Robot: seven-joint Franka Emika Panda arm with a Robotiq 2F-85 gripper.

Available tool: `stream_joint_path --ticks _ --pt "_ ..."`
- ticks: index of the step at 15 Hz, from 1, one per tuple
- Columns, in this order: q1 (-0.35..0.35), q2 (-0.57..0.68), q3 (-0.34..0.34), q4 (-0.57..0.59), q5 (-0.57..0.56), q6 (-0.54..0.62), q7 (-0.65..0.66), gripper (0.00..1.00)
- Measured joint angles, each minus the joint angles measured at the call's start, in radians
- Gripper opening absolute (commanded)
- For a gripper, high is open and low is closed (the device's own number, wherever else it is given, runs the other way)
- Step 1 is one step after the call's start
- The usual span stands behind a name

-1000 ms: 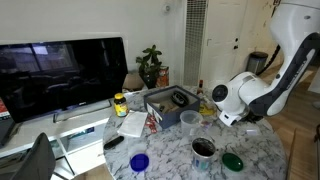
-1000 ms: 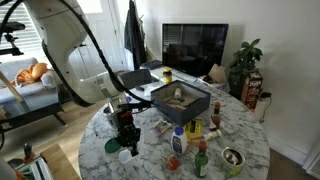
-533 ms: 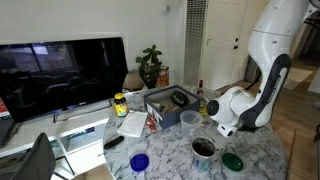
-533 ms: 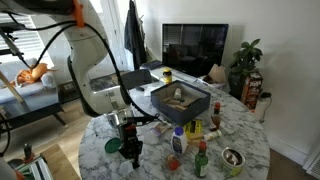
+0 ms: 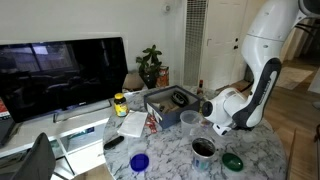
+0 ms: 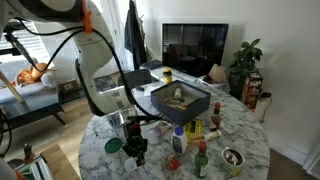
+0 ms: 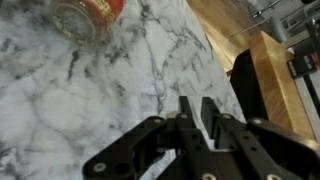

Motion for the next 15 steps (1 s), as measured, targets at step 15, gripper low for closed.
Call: stream_joint_path --ticks 15 --pt "-0.032 -0.106 0.004 0.003 -0.012 0.081 0.071 1.00"
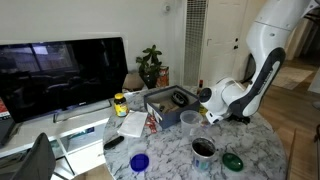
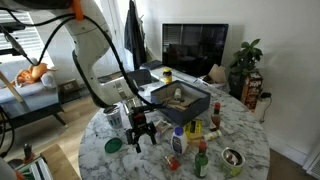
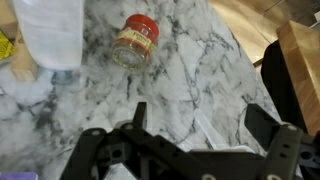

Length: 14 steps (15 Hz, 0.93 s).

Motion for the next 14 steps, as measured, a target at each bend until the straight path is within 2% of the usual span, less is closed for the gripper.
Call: stream_joint_path --ticks 4,8,14 --pt "-0.020 -0.137 0.016 -0.066 0.061 0.003 -0.033 1.00" --pt "-0.035 -0.316 0.036 -0.133 0.277 0.014 -0.049 1.00" --pt "-0.014 -0.630 0.034 -0.212 0.559 0.010 -0.035 1.00"
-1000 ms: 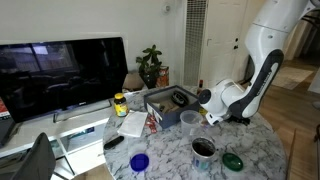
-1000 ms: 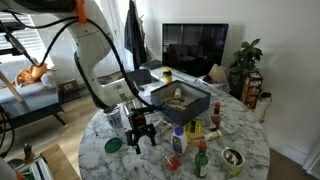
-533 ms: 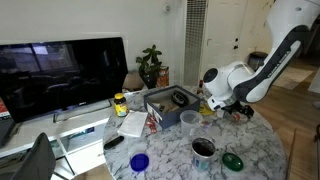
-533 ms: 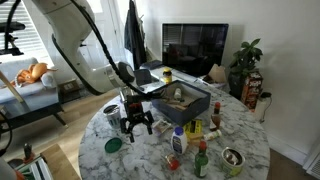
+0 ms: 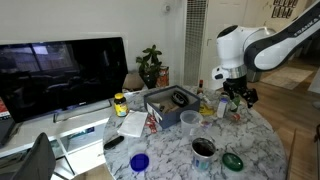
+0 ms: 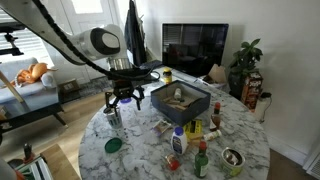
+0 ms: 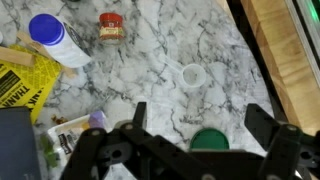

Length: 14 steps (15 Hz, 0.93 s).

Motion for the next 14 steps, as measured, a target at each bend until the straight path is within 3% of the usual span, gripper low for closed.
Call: stream_joint_path --ticks 4,9,14 --pt "0.034 -0.204 -0.014 -0.051 0.107 -0.002 0.063 1.00" --pt "0.076 -0.421 -0.027 -0.112 0.133 0.020 0.200 1.00" --pt "0.090 -0.427 -0.040 -0.111 0.128 0.020 0.206 1.00"
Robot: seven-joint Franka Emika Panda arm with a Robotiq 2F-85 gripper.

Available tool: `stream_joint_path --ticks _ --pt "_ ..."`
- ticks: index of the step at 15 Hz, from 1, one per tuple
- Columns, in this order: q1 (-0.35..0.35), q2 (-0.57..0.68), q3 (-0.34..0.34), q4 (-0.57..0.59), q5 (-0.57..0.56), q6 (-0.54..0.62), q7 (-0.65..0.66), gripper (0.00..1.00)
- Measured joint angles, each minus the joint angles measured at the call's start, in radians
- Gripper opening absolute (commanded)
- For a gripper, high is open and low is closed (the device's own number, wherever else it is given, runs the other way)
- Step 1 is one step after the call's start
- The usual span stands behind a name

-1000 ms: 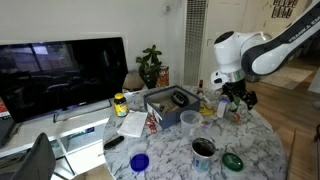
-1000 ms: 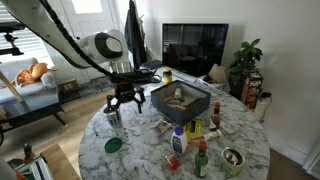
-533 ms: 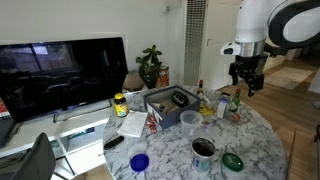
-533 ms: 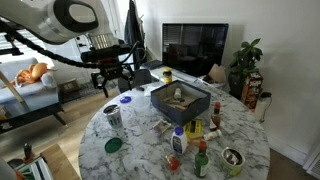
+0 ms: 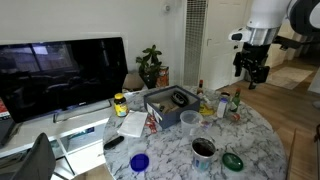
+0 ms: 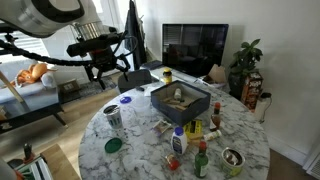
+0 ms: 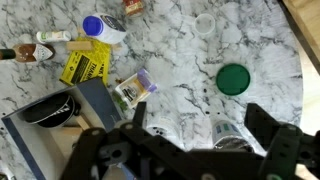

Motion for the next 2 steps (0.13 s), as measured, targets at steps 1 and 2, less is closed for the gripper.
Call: stream_joint_path --ticks 1,2 --pt "0.000 0.005 -0.001 0.001 0.000 0.000 0.000 1.00" --pt "0.000 0.007 -0.001 0.001 0.000 0.000 0.000 1.00"
